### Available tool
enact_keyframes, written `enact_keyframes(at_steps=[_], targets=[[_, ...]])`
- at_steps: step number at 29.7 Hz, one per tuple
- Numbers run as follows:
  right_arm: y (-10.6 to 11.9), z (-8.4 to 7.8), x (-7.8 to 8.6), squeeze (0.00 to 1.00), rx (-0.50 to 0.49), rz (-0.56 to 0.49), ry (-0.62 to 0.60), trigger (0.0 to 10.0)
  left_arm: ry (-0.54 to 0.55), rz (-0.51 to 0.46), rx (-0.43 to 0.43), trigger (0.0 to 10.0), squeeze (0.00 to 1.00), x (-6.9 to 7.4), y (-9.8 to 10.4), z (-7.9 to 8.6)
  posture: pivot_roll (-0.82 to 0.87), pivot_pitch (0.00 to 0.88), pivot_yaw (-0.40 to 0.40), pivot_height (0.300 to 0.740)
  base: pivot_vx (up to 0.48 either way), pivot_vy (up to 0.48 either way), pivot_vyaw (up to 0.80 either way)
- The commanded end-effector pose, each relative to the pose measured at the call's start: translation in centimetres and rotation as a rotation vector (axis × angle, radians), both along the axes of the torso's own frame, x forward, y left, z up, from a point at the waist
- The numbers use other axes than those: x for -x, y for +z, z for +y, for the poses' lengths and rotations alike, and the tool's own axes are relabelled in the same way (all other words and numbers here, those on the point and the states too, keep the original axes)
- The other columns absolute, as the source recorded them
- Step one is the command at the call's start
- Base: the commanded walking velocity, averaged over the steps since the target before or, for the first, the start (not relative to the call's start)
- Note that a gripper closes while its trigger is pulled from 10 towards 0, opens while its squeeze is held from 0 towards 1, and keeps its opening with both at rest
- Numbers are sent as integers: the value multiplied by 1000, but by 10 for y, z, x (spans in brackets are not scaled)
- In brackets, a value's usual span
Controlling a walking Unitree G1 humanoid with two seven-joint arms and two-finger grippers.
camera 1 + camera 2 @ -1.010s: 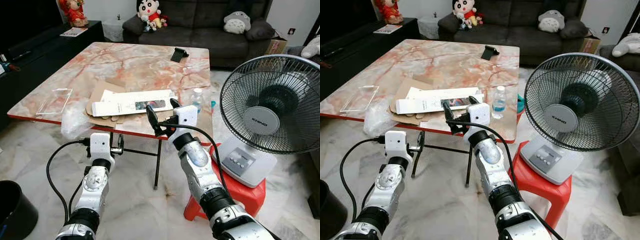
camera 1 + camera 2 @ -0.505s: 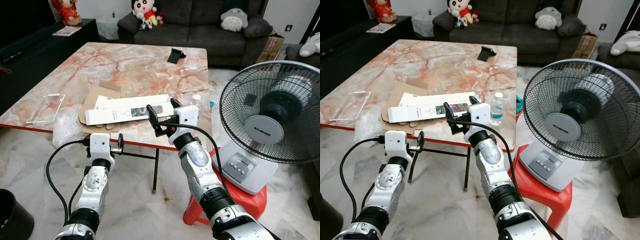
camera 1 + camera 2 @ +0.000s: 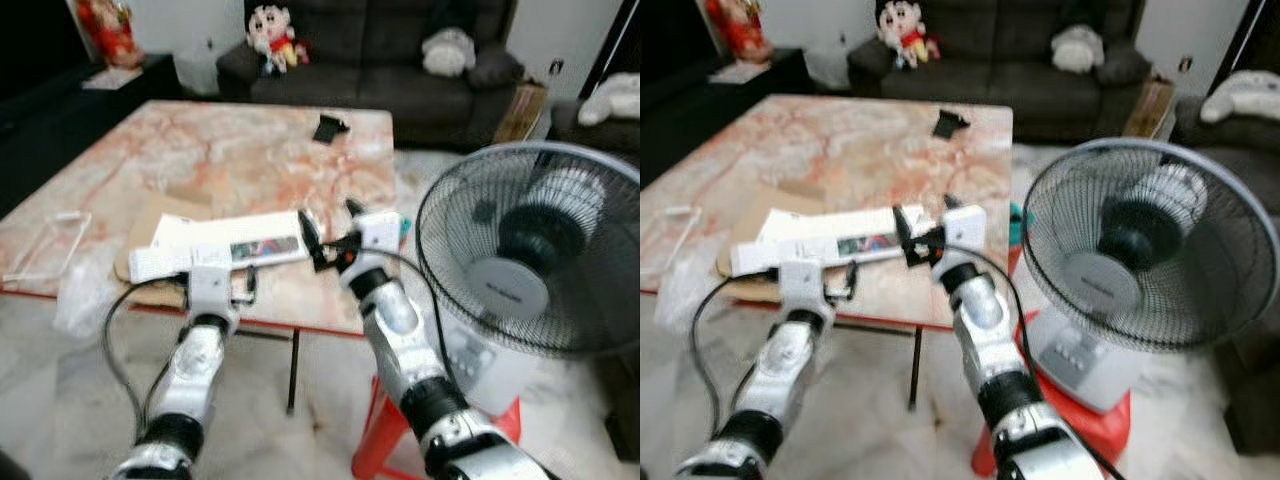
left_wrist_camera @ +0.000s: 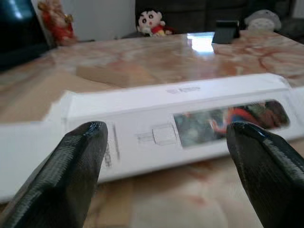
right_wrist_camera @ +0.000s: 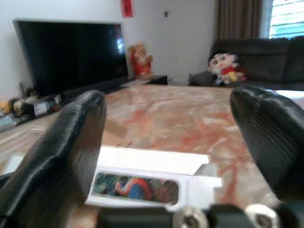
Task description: Picking trash to rubbish bin
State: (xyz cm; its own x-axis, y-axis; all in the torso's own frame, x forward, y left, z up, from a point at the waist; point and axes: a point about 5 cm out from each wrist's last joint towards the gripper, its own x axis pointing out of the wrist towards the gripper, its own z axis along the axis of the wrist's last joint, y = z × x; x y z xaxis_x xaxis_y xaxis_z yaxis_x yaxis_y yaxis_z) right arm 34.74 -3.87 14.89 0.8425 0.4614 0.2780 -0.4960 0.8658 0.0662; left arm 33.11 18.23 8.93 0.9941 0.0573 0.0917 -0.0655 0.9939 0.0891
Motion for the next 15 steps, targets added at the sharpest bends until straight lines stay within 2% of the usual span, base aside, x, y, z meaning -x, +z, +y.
enact_keyframes(at_steps=[1,15], targets=[[13,23,3,0,-65,-19,44,10000,-26,-18,16,10000,0,-2,3,-11,10,0,12,740,371,0,0],[15,24,3,0,-68,-26,48,10000,-25,-23,18,10000,0,-2,3,-12,8,0,11,740,376,0,0]])
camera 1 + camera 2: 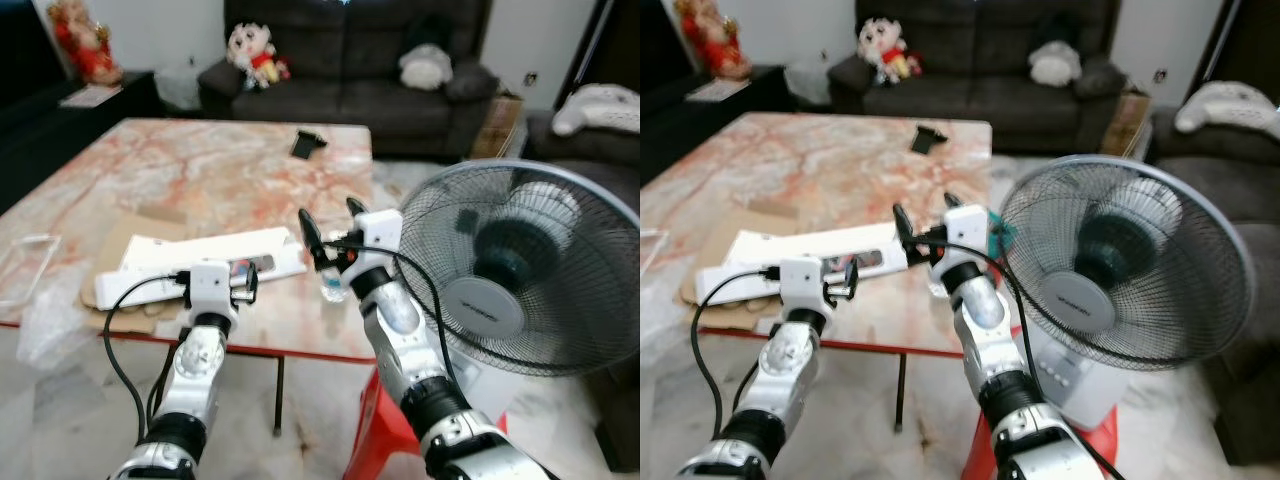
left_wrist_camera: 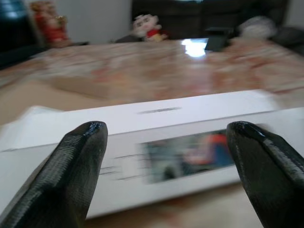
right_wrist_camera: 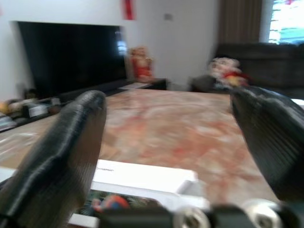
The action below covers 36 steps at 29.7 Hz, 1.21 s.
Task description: Picking trash to rubbish bin
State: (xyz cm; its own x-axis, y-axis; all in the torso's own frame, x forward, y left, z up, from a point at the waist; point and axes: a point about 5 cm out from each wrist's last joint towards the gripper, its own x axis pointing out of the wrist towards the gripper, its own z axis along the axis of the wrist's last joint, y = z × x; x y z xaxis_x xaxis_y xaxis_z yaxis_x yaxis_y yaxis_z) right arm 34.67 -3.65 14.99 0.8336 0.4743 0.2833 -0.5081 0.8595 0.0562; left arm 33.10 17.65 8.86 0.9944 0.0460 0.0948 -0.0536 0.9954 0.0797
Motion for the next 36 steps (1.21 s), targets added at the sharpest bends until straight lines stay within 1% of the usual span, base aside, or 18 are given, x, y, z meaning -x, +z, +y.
enact_keyframes(at_steps=[1,5,25,31,32,36], targets=[[14,22,2,0,-74,-15,36,10000,-13,-20,9,10000,0,-2,4,-6,9,0,10,740,371,0,0],[13,22,2,0,-73,-14,37,10000,-14,-26,12,10000,0,-2,5,-6,9,0,10,740,366,0,0],[12,23,3,0,-65,-7,43,10000,-26,-27,18,10000,0,-1,4,-7,9,0,9,740,0,0,0],[5,25,2,0,-37,33,41,10000,-33,-12,17,10000,0,-2,3,-9,8,0,10,740,0,0,0],[-1,25,1,0,-3,61,27,10000,-35,-8,17,10000,0,-2,2,-9,9,0,9,740,0,0,0],[-6,24,0,0,4,97,11,10000,-40,0,17,10000,0,-2,1,-10,9,0,9,740,0,0,0]])
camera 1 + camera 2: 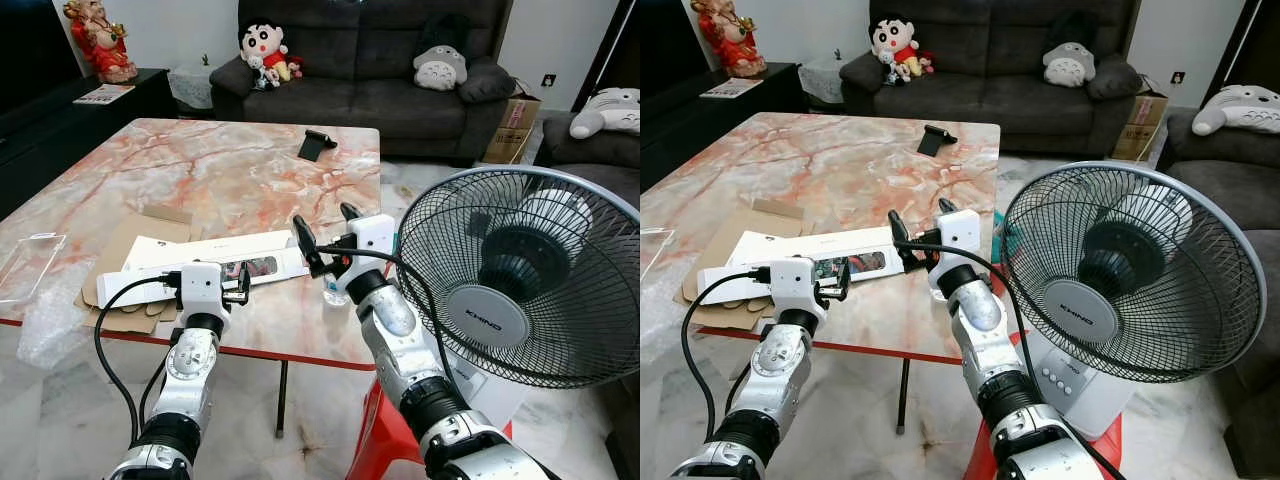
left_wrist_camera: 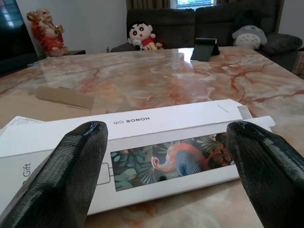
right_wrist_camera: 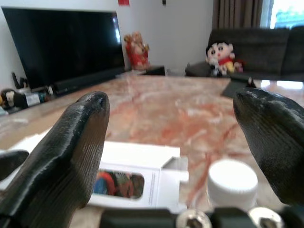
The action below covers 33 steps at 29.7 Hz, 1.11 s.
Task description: Picking trash to rubbish bin
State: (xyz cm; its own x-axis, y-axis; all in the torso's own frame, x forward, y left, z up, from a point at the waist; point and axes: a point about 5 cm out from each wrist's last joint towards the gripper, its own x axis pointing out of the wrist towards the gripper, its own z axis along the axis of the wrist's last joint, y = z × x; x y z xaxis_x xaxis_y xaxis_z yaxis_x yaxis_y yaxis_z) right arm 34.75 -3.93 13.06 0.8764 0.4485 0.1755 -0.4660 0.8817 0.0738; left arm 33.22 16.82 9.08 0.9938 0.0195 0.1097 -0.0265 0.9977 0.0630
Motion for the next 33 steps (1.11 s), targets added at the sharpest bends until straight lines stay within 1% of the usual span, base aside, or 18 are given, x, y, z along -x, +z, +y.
enact_keyframes(at_steps=[1,8,15,16,22,25,28,33], targets=[[13,26,0,0,-36,-6,49,10000,-12,17,1,10000,0,0,-1,-2,9,0,9,740,0,0,0],[11,25,-2,0,-25,16,30,10000,-14,24,1,10000,0,0,-2,-2,11,0,7,740,0,0,0],[12,26,-3,0,-22,17,25,10000,-16,28,1,10000,0,0,-3,-2,12,0,6,740,0,0,0],[11,25,-4,0,-17,20,-3,10000,-20,32,-1,10000,0,0,-4,-3,12,0,6,740,0,0,0],[11,19,-8,0,-19,36,-52,10000,-20,36,-3,10000,0,1,-4,-2,19,0,6,740,0,0,0],[9,14,-10,0,-11,47,-96,10000,-23,39,-5,10000,0,1,-4,-2,20,0,6,740,0,0,0],[7,11,-12,0,-13,57,-121,10000,-25,41,-5,10000,0,1,-5,-2,20,0,8,740,0,0,0],[3,11,-10,0,-5,69,-125,10000,-31,51,-8,10000,0,1,-6,-3,20,0,10,740,0,0,0]])
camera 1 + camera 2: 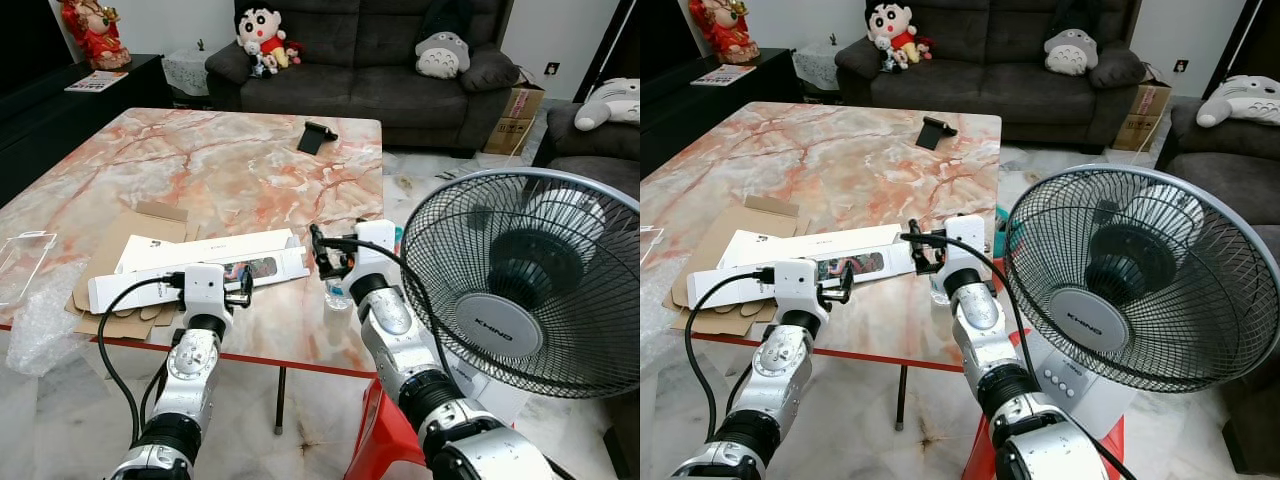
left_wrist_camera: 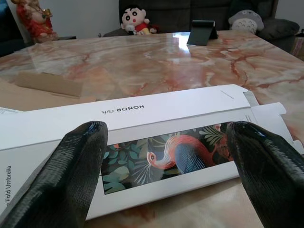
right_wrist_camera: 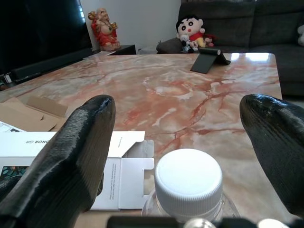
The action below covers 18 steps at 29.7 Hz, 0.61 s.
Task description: Picking trash to rubbish bin
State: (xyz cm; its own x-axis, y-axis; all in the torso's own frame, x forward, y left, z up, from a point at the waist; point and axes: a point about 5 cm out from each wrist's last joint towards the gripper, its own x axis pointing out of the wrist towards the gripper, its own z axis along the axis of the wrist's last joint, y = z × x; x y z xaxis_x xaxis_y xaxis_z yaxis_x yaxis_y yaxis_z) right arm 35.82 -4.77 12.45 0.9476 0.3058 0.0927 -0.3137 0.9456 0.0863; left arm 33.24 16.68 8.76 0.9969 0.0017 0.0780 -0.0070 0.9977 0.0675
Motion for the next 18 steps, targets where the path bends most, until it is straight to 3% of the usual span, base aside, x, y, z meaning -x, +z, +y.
enact_keyframes(at_steps=[1,16,17,18], targets=[[9,20,0,0,-25,-12,32,10000,-14,20,-4,10000,0,1,-3,-2,21,0,10,740,0,0,0],[-7,21,4,0,33,62,41,10000,-25,32,-8,10000,0,1,-4,-3,21,0,14,740,0,0,0],[-7,21,4,0,31,60,42,6706,-25,31,-8,10000,0,1,-4,-3,18,0,16,740,0,0,0],[-7,21,4,0,30,59,43,6706,-25,31,-8,10000,0,1,-4,-3,18,0,16,740,0,0,0]])
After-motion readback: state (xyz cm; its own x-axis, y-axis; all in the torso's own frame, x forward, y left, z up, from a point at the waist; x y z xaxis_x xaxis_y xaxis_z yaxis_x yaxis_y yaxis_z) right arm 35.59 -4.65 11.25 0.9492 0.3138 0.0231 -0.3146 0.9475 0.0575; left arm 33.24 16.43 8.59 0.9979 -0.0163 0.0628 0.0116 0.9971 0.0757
